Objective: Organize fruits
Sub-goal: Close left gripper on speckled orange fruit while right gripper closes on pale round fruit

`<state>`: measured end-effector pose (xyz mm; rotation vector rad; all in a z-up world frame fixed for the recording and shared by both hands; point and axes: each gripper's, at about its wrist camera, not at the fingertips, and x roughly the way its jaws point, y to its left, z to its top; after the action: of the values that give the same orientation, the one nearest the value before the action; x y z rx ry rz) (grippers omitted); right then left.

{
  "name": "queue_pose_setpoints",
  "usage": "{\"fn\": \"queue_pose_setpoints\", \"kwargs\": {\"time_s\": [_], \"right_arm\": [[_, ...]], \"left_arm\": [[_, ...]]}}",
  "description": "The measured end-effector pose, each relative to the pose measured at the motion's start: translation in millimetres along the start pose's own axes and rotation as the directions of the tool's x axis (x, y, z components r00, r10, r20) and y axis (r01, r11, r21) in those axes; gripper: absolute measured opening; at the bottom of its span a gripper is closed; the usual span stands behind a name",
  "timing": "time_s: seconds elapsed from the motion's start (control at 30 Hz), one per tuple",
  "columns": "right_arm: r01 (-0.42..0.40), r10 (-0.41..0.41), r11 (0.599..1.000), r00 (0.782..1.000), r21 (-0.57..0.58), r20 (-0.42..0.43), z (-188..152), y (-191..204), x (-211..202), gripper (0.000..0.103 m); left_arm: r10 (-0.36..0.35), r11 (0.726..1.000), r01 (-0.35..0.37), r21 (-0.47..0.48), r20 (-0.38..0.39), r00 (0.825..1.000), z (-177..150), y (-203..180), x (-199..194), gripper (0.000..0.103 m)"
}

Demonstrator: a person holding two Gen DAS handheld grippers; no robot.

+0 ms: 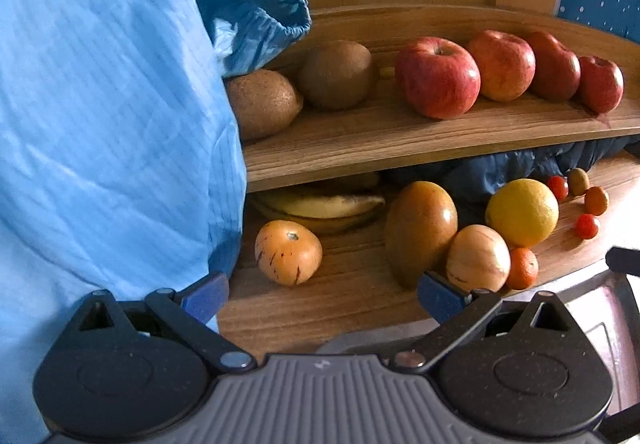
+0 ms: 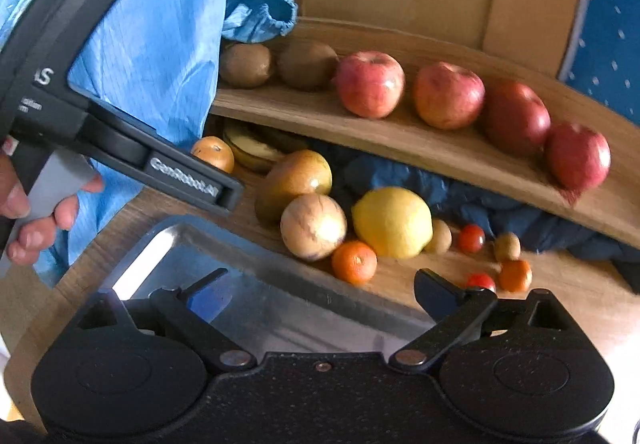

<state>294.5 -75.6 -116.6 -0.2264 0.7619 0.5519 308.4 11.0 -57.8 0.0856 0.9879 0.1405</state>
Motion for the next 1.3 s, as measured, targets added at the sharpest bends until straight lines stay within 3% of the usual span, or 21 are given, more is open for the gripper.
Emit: {"fn": "queue_pose_setpoints", "kwargs": {"time_s": [0.4,0.6,0.97,1.3], "right_arm": [[0.03,-0.029,0.996,1.0,-0.085,0.006,15,12,32,0.082],[0.045,-0.045,0.991,0.999,-0.126,0.003,21,19,45,0.074],[0.024,-0.031,0.988,0.999,-0.153,-0.042,27,26,61,0.062],[0.042,-0.054,0.984,0.996,-0.173,-0.066,30,28,71,0.06]], "left_arm": [[-0.069,0.997,0.068,-0.023,-0.014,0.998,10,7,29,0.101],[-0.107,0.989,0.106,-0.105,-0.009,0.994,13,23,38,0.099],[-0.134,0.972,0.134,-0.191,0.015,0.991,9,48,42,0.089],[-0.118,0.961,0.112,-0.253,-0.011,0.993,-1,69,44,0.082]]}}
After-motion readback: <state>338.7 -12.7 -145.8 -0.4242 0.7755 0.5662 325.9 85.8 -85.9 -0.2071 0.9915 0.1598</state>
